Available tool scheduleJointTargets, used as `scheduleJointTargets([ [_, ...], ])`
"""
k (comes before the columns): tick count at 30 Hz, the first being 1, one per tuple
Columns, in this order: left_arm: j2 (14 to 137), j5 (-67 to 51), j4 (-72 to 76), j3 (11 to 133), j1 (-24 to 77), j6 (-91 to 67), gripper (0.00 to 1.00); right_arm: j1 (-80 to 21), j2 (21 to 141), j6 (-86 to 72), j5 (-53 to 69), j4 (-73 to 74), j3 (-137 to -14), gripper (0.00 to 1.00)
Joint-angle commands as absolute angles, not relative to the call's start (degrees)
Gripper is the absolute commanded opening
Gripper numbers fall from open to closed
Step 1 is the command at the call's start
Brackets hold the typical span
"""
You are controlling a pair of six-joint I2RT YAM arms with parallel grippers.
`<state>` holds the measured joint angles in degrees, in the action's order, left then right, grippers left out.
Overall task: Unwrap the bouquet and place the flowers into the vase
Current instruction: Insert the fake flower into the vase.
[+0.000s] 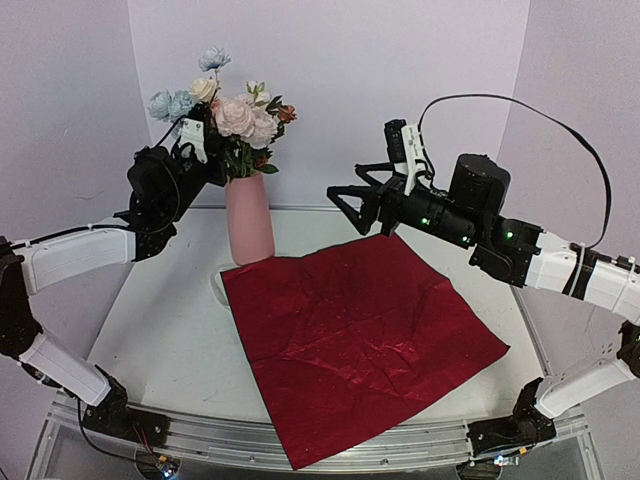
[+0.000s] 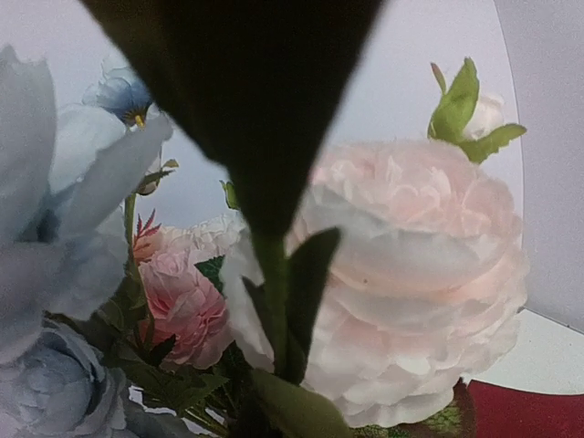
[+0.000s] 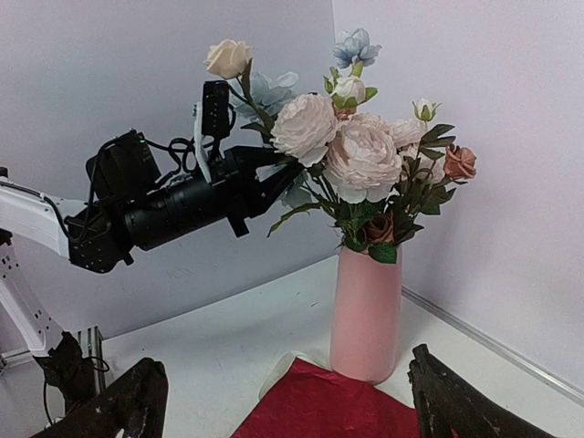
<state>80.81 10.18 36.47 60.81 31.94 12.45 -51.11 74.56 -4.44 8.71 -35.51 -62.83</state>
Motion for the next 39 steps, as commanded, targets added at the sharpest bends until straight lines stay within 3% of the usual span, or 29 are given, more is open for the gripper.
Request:
scheduleJointTargets([
  [1, 83.41, 10.8, 38.04, 63.82, 32.08, 13.11, 0.0, -51.32, 73.94, -3.84, 8.49, -37.89, -63.13, 0.94],
  [24, 91.64, 13.71, 38.25, 64.32, 31.91, 13.78, 0.01, -51.32, 73.22, -3.7, 7.79, -37.85, -62.09, 0.94],
  [31, 87.31, 15.7, 38.11, 63.51, 31.99, 12.24, 0.42, -51.33, 72.78, -4.1, 7.77, -37.79, -61.83, 0.94],
  [39, 76.83, 15.18, 37.52, 56.28, 32.05, 9.59, 0.55, -51.29, 72.51, -5.04, 7.97, -37.6, -61.5, 0.95],
])
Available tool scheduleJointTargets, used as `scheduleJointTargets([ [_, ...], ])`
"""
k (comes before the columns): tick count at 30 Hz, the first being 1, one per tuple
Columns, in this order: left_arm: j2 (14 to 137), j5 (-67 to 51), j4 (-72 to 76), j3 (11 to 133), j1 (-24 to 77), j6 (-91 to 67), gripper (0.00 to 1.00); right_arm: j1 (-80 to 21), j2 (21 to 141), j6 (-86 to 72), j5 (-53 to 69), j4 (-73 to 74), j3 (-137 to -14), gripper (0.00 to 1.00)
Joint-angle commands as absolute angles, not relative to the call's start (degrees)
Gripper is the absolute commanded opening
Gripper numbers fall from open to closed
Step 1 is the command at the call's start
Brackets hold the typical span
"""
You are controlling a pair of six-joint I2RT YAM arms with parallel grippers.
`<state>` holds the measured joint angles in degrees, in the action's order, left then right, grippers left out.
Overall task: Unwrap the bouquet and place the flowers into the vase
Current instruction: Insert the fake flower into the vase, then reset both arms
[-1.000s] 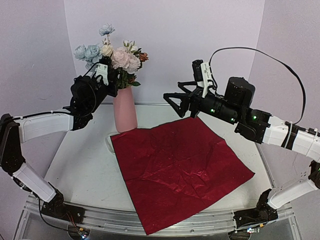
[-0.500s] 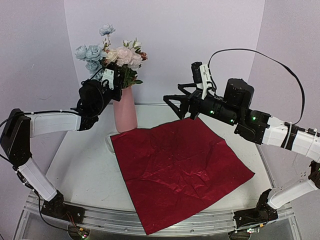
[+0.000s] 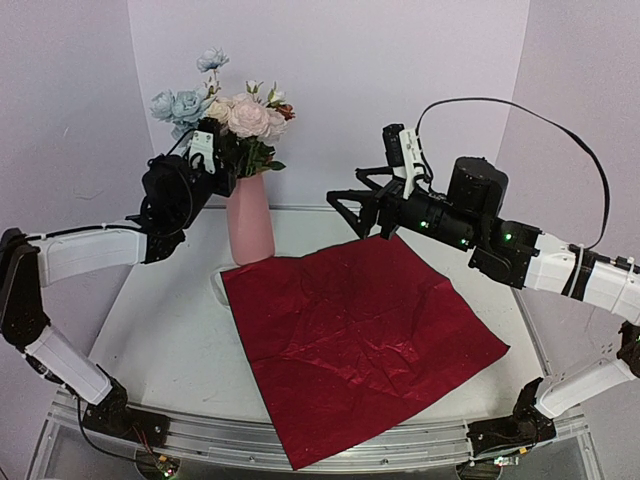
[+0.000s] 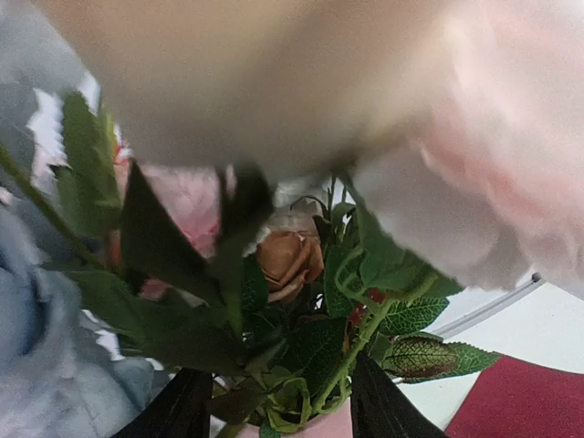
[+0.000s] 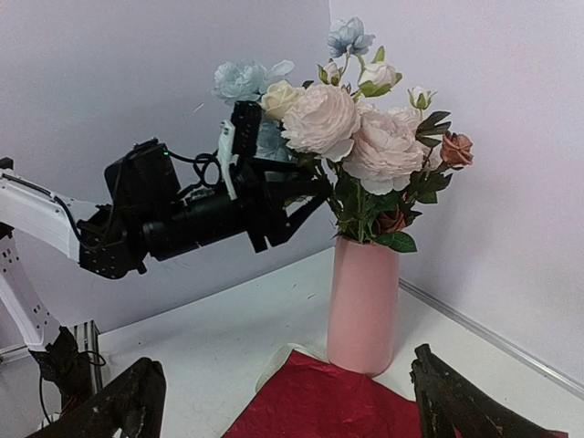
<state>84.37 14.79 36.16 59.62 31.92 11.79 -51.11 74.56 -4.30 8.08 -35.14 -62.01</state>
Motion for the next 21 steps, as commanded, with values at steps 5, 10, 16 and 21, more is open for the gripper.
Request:
scheduleJointTargets([
  [5, 69.55, 13.12, 35.67, 50.65, 32.11, 6.53, 0.65, -51.32, 72.28, -5.57, 7.97, -37.51, -61.09, 0.95],
  [10, 63.16, 12.52, 30.93, 46.04, 32.0, 5.16, 0.77, -51.32, 71.5, -5.9, 6.87, -37.02, -60.23, 0.95],
  [16, 58.87, 12.95, 24.29, 42.92, 31.99, 1.88, 0.86, -51.33, 71.12, -6.09, 4.89, -35.57, -57.57, 0.95],
  [21, 57.5, 11.85, 20.51, 39.69, 31.99, -4.17, 0.99, -51.33, 70.77, -3.97, 3.16, -34.64, -53.68, 0.96],
])
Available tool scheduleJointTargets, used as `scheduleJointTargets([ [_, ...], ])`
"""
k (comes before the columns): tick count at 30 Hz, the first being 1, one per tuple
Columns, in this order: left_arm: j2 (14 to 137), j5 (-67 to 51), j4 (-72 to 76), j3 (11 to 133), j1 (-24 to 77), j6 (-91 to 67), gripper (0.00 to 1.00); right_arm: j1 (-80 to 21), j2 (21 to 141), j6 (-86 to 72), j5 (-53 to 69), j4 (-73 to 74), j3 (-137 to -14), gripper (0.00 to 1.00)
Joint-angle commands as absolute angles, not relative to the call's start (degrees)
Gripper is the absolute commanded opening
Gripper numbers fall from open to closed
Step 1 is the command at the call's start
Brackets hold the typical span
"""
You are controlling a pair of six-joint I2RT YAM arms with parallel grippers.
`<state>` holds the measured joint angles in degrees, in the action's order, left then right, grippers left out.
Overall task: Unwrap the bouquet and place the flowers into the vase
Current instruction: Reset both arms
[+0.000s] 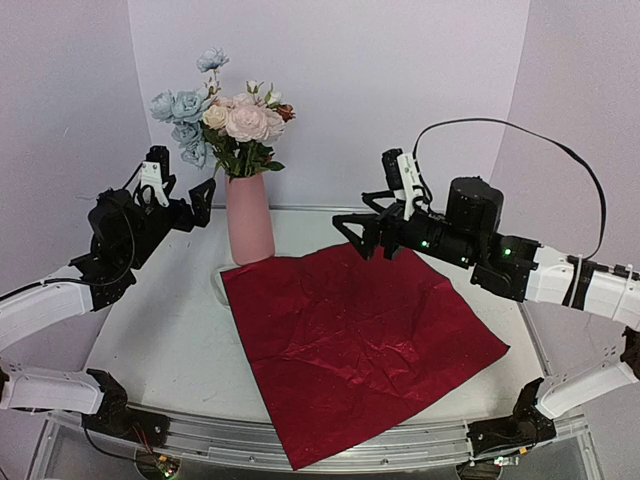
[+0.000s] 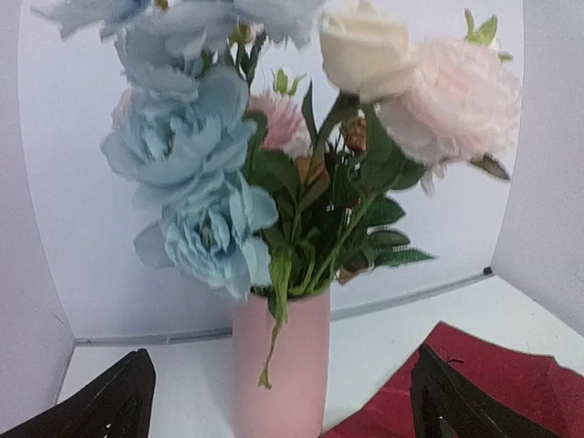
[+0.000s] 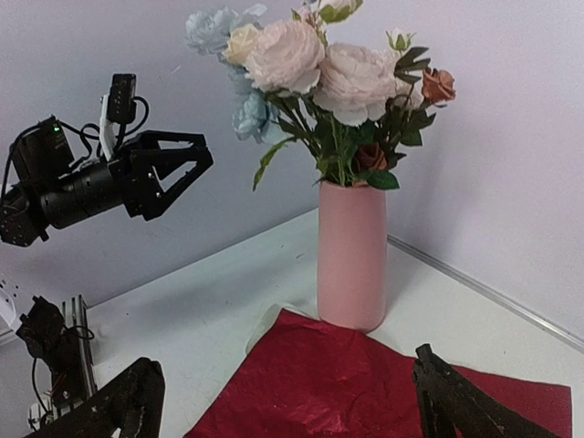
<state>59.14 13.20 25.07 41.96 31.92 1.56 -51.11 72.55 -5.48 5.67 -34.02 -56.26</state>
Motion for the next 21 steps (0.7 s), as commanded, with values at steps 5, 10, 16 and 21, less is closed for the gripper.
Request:
scheduleJointTargets([
  [5, 58.38, 12.24, 19.34, 35.07, 32.0, -12.53, 1.0, -51.16, 71.54, -4.11, -3.67, -34.41, -47.81, 0.98],
  [10, 60.51, 16.11, 19.4, 31.07, 31.24, -17.89, 1.0, -46.34, 73.8, -7.51, -1.38, -34.43, -43.79, 0.98],
  [16, 64.1, 13.97, 19.42, 29.81, 22.53, -23.39, 1.0, -34.16, 70.97, -9.67, 1.94, -37.53, -37.35, 0.96],
  [21, 67.07, 13.9, 19.44, 30.35, 12.7, -26.03, 1.0, -24.32, 65.87, -7.62, -1.67, -41.04, -31.22, 0.96],
])
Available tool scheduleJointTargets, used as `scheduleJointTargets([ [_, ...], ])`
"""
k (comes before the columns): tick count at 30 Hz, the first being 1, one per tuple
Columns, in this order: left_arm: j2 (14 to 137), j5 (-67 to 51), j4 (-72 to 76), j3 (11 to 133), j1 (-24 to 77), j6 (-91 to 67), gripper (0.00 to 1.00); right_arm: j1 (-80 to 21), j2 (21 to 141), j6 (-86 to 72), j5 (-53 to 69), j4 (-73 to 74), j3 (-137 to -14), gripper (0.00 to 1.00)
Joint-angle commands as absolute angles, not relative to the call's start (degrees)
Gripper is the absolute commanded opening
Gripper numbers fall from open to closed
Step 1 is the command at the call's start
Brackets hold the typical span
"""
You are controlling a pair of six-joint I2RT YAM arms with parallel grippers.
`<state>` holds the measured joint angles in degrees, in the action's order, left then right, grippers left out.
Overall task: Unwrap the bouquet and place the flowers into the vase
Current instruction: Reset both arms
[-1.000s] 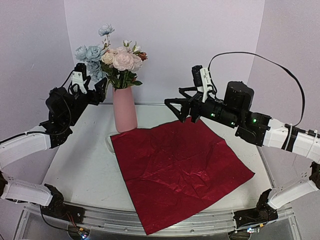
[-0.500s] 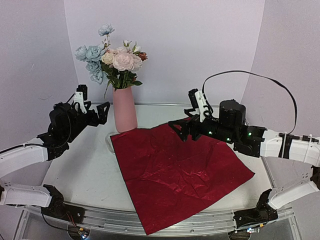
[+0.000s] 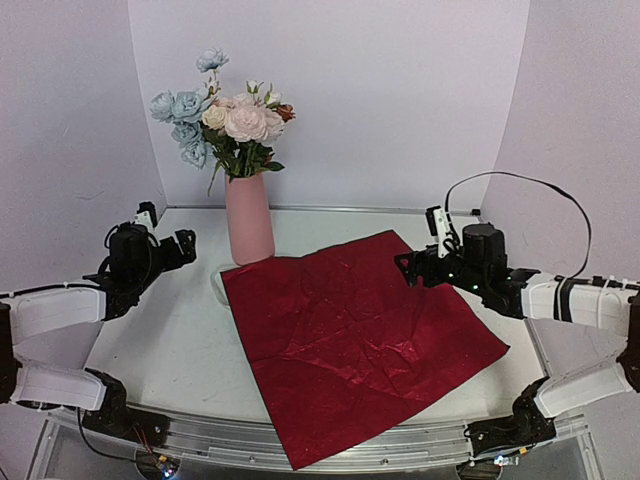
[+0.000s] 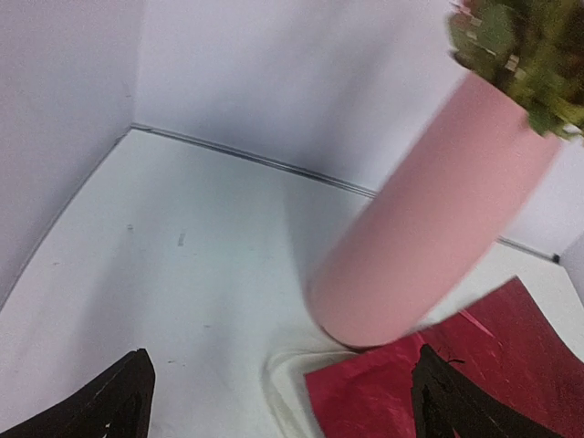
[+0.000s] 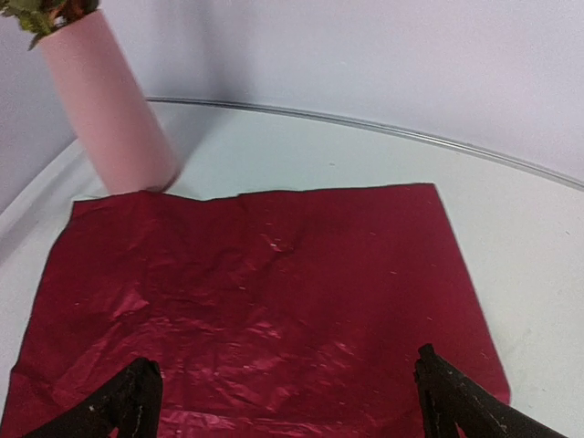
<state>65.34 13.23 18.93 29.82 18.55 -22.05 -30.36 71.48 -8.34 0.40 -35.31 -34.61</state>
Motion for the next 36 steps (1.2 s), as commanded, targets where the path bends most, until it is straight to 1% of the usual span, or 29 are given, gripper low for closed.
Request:
scheduleJointTargets([
  [1, 67.64, 14.71, 19.49, 30.42, 11.24, -26.04, 1.0, -21.56, 65.02, -7.72, -2.65, -41.46, -29.92, 0.95],
  [4, 68.65, 19.2, 20.28, 30.0, 9.46, -24.48, 1.0, -13.15, 62.94, -7.86, -6.44, -44.42, -24.88, 0.96],
  [6, 69.21, 22.36, 22.14, 29.14, 9.18, -22.53, 0.99, -9.57, 62.28, -5.5, -6.64, -51.23, -20.2, 0.97],
  [9, 69.91, 26.07, 28.68, 26.14, 8.96, -19.55, 1.0, -8.45, 64.33, 4.67, -3.56, -59.05, -14.99, 0.97],
  [12, 71.29, 30.32, 36.69, 22.32, 8.65, -19.85, 1.0, -8.35, 67.3, 6.25, -3.12, -61.08, -14.17, 0.97],
  [14, 73.14, 31.77, 44.9, 18.9, 8.63, -18.02, 0.99, -8.15, 69.66, 6.38, -4.73, -65.93, -12.88, 0.98],
  [16, 75.61, 31.37, 52.11, 16.82, 8.51, -15.05, 0.99, -7.64, 71.66, 7.08, -6.22, -69.16, -12.88, 0.98],
  [18, 76.68, 29.47, 54.18, 16.98, 8.35, -12.39, 0.99, -6.98, 74.23, 7.98, -7.08, -72.5, -13.38, 0.98],
  [22, 79.75, 28.62, 57.22, 18.04, 7.58, -9.16, 0.99, -5.05, 80.98, 6.02, -1.16, -79.66, -14.43, 0.95],
  [25, 80.41, 26.29, 59.12, 17.93, 6.75, -7.53, 1.0, -4.77, 87.43, 5.3, -2.86, -88.19, -13.43, 0.94],
  [26, 80.38, 25.45, 59.23, 17.86, 6.63, -7.44, 1.0, -4.71, 86.67, 4.34, -3.94, -85.62, -13.84, 0.94],
  [28, 80.52, 23.91, 59.19, 17.99, 6.51, -6.91, 1.0, -4.67, 87.19, 3.66, -6.22, -85.06, -14.71, 0.96],
  [29, 80.33, 23.16, 59.19, 17.84, 6.49, -6.52, 1.0, -4.73, 87.28, 3.05, -6.79, -84.37, -15.12, 0.98],
  [36, 79.48, 20.82, 59.14, 15.49, 6.5, -5.8, 1.0, -4.68, 87.14, 2.99, -7.07, -84.03, -15.12, 0.98],
])
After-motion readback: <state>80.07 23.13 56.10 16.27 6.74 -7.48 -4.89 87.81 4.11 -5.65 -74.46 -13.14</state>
